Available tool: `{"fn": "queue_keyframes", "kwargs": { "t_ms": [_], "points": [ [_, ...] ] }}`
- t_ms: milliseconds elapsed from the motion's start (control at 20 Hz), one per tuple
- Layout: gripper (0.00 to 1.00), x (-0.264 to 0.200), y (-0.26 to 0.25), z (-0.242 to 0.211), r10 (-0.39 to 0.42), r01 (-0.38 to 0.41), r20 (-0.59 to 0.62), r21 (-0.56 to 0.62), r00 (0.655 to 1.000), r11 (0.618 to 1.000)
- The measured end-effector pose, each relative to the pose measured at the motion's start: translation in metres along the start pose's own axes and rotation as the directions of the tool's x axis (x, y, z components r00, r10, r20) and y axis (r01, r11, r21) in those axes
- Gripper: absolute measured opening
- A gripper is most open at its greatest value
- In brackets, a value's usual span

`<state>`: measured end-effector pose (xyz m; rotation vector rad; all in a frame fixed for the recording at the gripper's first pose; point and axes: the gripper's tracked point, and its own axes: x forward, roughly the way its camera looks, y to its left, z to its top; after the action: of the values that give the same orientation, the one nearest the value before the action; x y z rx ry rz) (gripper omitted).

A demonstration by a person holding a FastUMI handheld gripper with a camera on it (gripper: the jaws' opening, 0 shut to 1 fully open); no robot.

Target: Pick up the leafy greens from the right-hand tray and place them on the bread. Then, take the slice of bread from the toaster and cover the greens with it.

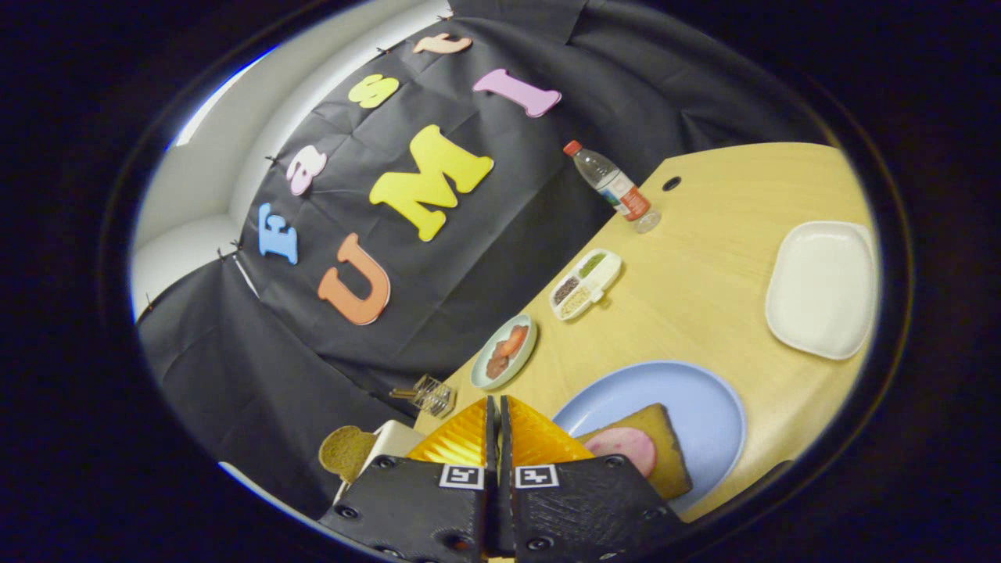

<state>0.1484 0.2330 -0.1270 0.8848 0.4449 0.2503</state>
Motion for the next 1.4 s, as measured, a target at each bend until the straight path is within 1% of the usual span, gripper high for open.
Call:
{"fn": "queue_keyframes", "kwargs": {
  "t_ms": [100,300,350,450,550,600,700,850,1000,1100,1300,1400],
  "points": [
    [0.00,-0.002,-0.017,0.002,-0.034,0.034,0.010,-0.021,0.999,0.999],
    [0.01,-0.004,-0.041,0.001,-0.072,0.072,0.005,-0.048,0.997,0.996],
    [0.03,-0.008,-0.049,0.001,-0.098,0.098,0.004,-0.061,0.995,0.993],
    [0.11,-0.006,-0.062,-0.002,-0.141,0.138,-0.024,-0.078,0.990,0.987],
    [0.25,-0.010,-0.067,-0.002,-0.148,0.145,-0.036,-0.081,0.988,0.986],
    [0.29,-0.014,-0.068,0.001,-0.152,0.149,-0.028,-0.093,0.988,0.984],
    [0.55,-0.021,-0.072,0.012,-0.169,0.170,0.015,-0.144,0.985,0.975],
    [0.92,-0.035,-0.068,0.035,-0.191,0.213,0.113,-0.228,0.975,0.950],
    [0.95,-0.052,-0.050,0.053,-0.178,0.230,0.184,-0.318,0.967,0.920],
    [0.95,-0.067,-0.034,0.065,-0.162,0.245,0.234,-0.387,0.959,0.889],
    [0.95,-0.091,0.021,0.075,-0.093,0.242,0.305,-0.500,0.948,0.831],
    [0.95,-0.098,0.046,0.074,-0.089,0.279,0.349,-0.545,0.933,0.791]
  ]
}}
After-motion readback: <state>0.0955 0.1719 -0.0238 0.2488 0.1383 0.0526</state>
